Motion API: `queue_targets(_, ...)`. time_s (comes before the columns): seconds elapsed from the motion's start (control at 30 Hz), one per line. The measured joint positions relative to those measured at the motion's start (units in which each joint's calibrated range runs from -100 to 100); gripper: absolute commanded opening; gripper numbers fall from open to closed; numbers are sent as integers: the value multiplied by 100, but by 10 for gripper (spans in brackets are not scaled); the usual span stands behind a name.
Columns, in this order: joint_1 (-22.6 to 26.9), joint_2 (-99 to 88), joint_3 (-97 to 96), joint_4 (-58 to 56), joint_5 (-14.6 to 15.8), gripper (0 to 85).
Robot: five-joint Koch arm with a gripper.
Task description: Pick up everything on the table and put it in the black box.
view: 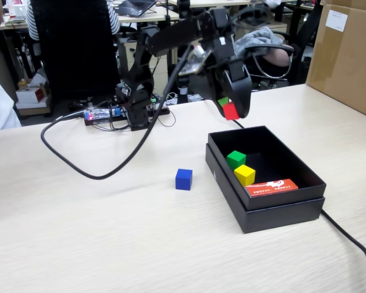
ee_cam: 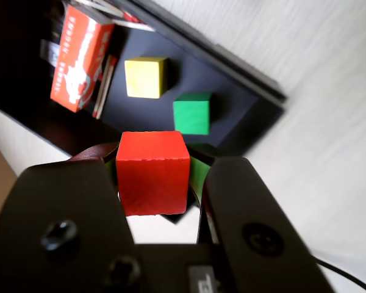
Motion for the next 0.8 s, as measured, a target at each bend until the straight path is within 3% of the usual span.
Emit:
queue_targets(0.2,20,1838,1214,0,63,12)
queue_targets(0.33,39,2783,1890,0,137,150)
queue_targets(0.57,44,3638,2008,0,171,150)
queue_targets(0.67,54,3780,1999,0,220,278)
queue_targets(0.8,73,3806,2008,-8,220,363)
